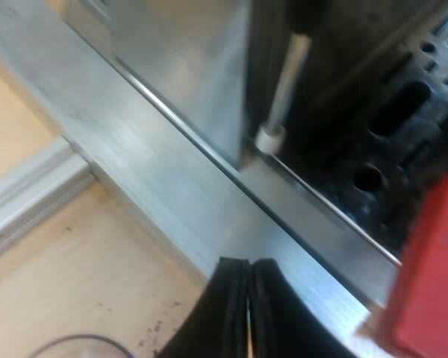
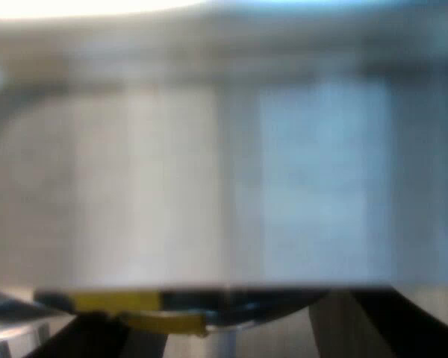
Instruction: Put the handle in the coffee machine
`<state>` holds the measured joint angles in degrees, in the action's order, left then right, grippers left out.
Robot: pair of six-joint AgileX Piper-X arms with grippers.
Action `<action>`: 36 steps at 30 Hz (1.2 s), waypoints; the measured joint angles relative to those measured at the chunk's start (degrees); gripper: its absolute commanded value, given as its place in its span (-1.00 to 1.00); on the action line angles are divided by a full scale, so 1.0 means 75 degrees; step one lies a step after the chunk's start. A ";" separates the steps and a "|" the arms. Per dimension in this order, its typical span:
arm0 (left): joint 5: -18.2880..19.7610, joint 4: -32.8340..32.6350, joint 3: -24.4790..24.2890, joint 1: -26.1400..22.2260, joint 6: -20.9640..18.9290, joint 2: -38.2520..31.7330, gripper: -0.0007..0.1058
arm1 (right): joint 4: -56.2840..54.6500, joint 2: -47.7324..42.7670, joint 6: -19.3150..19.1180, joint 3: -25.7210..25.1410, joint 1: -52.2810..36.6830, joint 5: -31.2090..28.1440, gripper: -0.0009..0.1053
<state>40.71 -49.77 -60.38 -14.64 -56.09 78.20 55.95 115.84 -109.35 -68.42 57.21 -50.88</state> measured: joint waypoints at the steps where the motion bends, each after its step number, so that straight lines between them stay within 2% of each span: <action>1: 0.0000 -0.0094 0.0000 0.0000 0.0106 0.0000 -0.97 | 0.0000 0.0000 0.0000 0.0000 0.0000 0.0000 -0.11; 5: 0.0000 -0.0242 0.0000 0.0042 0.0364 0.0000 -0.97 | 0.0000 0.0000 0.0000 0.0000 0.0000 0.0000 -0.11; 10: 0.0201 -0.0797 0.0000 0.0157 0.1092 -0.0044 -0.97 | 0.0000 0.0000 0.0000 0.0000 0.0000 0.0000 -0.11; 17: 0.0266 -0.1210 0.0000 0.0159 0.1327 -0.0297 -0.97 | 0.0000 0.0000 0.0000 0.0000 0.0000 0.0000 -0.11; 20: 0.0477 -0.1573 0.0000 0.0159 0.1607 -0.0292 -0.97 | 0.0000 0.0000 0.0000 0.0000 0.0000 -0.0027 -0.11; 25: 0.0624 -0.2125 0.0000 0.0247 0.1645 -0.0292 -0.97 | 0.0000 0.0000 0.0000 0.0000 0.0000 -0.0056 -0.11; 33: 0.0695 -0.2445 0.0000 0.0681 0.1645 -0.0292 -0.97 | -0.0049 0.0000 0.0000 0.0012 0.0000 -0.0200 -0.11; 36: 0.0621 -0.2691 0.0000 0.1208 0.1645 -0.0292 -0.97 | -0.0048 0.0000 0.0000 0.0055 0.0000 -0.0341 -0.11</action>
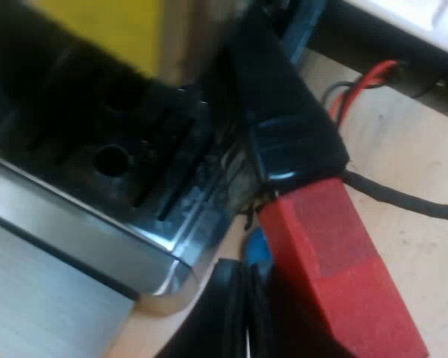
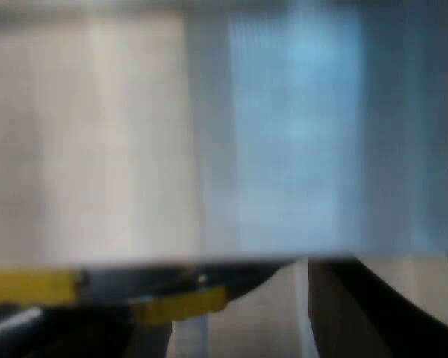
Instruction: Put the handle in the coffee machine
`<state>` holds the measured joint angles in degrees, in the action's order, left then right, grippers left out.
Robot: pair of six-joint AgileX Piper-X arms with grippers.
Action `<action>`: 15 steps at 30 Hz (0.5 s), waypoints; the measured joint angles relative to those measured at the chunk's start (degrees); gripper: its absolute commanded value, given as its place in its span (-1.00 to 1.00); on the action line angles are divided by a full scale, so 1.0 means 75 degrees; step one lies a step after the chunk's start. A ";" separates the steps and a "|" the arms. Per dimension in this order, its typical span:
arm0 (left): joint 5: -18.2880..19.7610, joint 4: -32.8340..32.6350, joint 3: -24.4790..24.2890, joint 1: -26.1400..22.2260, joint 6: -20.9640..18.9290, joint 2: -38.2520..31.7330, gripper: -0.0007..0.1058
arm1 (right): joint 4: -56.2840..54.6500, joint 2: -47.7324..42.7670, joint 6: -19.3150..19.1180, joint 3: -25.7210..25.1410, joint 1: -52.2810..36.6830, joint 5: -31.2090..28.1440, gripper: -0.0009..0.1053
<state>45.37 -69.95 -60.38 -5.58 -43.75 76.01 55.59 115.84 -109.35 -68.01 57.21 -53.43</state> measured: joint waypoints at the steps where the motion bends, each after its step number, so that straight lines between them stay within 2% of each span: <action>1: -0.0022 -0.0039 0.0000 0.0039 0.0000 0.0000 -0.97 | 0.0032 0.0000 0.0000 0.0011 0.0000 -0.0014 -0.11; 11: -0.0111 0.0367 0.0592 0.0097 -0.0102 -0.0596 -0.97 | 0.0053 -0.0018 0.0020 0.0056 0.0000 -0.0092 -0.11; 15: -0.0111 0.0421 0.0780 0.0097 -0.0139 -0.0648 -0.97 | -0.0763 -0.0287 0.0034 0.0056 0.0043 -0.0179 -0.11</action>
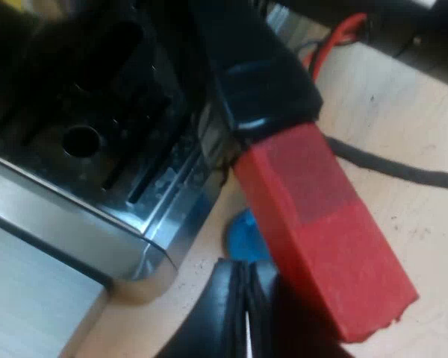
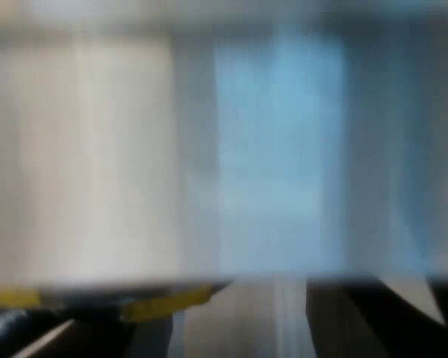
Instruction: Put the handle in the coffee machine
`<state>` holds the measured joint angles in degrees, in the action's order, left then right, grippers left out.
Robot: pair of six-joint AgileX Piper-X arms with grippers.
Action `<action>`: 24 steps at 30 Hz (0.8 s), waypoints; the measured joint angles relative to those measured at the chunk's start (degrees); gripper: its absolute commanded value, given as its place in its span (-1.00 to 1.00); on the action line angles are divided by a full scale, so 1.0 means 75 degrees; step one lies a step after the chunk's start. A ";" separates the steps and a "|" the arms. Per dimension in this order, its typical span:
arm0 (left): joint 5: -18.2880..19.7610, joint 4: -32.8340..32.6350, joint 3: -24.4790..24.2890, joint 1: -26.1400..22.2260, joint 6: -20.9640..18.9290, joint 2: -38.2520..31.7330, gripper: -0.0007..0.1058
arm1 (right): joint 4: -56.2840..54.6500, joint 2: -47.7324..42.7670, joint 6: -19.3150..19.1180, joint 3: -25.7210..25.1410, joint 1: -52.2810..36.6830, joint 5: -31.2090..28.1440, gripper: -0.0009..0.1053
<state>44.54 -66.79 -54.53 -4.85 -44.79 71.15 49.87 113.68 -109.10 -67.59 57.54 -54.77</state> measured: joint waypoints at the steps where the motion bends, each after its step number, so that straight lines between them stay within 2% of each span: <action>1: 0.0000 0.0000 0.0000 0.0000 0.0000 0.0000 -0.97 | -0.0155 -0.0051 -0.0001 0.0000 0.0016 0.0000 -0.11; 4: 0.0000 0.0068 0.0026 0.0020 -0.0110 0.0000 -0.97 | -0.0882 -0.0273 0.0216 0.0000 0.0038 0.0017 -0.11; 7: 0.0000 0.0174 0.0034 0.0251 -0.0278 0.0000 -0.97 | -0.1591 -0.0564 0.0669 0.0129 0.0062 0.0302 -0.11; 9: -0.0271 0.0352 0.0034 0.0592 -0.0487 0.0000 -0.97 | -0.1877 -0.0774 0.0770 0.0315 0.0084 0.0462 -0.11; 12: -0.0387 0.0421 0.0034 0.0776 -0.0606 0.0000 -0.97 | -0.1937 -0.0847 0.0804 0.0400 0.0083 0.0563 -0.11; 13: -0.0530 0.0481 0.0034 0.1000 -0.0812 0.0000 -0.97 | -0.2018 -0.0952 0.0835 0.0510 0.0083 0.0654 -0.11; 14: -0.0538 0.0481 0.0034 0.1020 -0.0859 0.0000 -0.98 | -0.2132 -0.1314 0.0995 0.0899 0.0102 0.0851 -0.11; 18: -0.0579 0.0482 0.0034 0.1183 -0.1361 0.0000 -0.98 | -0.2131 -0.2089 0.1006 0.1725 0.0118 0.0982 -0.11; 24: -0.0579 0.0554 0.0034 0.1183 -0.2032 0.0000 -0.98 | -0.2546 -0.3226 0.1006 0.2649 0.0118 0.1593 -0.11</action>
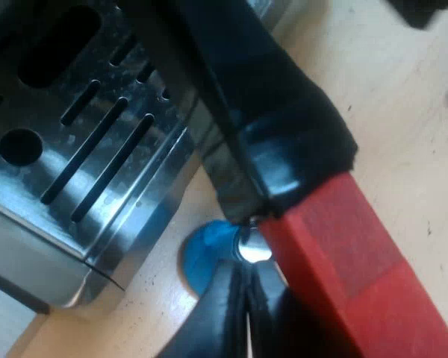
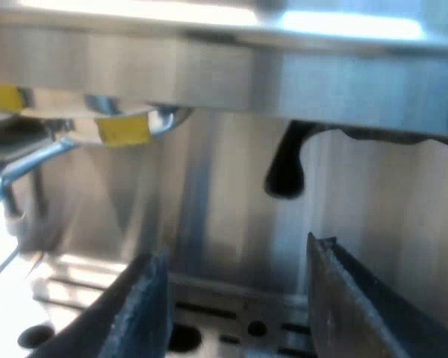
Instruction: Put the handle in the coffee machine
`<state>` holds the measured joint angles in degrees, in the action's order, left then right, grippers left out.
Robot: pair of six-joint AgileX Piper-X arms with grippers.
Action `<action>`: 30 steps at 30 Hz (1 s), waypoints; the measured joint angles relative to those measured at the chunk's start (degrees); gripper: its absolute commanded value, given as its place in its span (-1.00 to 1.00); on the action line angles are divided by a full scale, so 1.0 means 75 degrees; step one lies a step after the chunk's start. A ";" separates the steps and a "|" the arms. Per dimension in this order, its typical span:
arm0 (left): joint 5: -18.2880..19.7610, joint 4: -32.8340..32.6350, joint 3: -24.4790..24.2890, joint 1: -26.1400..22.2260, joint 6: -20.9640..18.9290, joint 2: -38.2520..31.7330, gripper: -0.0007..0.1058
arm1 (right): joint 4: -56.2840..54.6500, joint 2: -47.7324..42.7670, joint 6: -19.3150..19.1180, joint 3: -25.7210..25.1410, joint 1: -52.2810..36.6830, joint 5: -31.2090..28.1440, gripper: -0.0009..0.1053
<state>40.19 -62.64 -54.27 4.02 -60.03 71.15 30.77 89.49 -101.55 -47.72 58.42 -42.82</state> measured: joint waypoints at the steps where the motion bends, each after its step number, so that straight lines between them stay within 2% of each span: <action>1: 0.0000 0.0013 0.0000 0.0014 -0.0074 0.0000 -0.98 | -0.0135 -0.0136 0.0000 0.0062 0.0000 0.0015 -0.11; 8: 0.0045 0.0104 0.0029 0.0007 -0.0368 -0.0067 -0.98 | -0.1887 -0.1577 0.0000 0.0235 0.0000 0.0755 -0.11; 15: -0.0105 0.0634 0.0032 0.0030 -0.1423 -0.0700 -0.98 | -0.2771 -0.2791 0.0000 0.0235 0.0025 0.2023 -0.09; 20: -0.0120 0.0603 0.0032 0.0057 -0.1619 -0.0723 -0.98 | -0.3050 -0.3343 0.0000 0.0235 0.0021 0.2422 -0.09; 24: -0.0204 0.0714 0.0148 0.0218 -0.1739 -0.0762 -0.98 | -0.3157 -0.3462 0.0000 0.0235 0.0021 0.2425 -0.09; 26: -0.0528 0.0957 0.0396 0.0564 -0.1879 -0.0807 -0.98 | -0.3524 -0.3843 0.0000 0.0272 0.0021 0.2425 -0.02; 28: -0.0830 0.0987 0.0624 0.1172 -0.2254 -0.0743 -0.98 | -0.3892 -0.4126 0.0000 0.0265 0.0044 0.2425 0.21; 30: -0.1068 0.1044 0.0678 0.1435 -0.2563 -0.0722 -0.98 | -0.4205 -0.4310 0.0007 0.0265 0.0074 0.2465 0.39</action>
<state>32.18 -54.81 -49.19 14.78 -79.25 65.73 -0.77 57.16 -101.49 -45.73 58.97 -24.33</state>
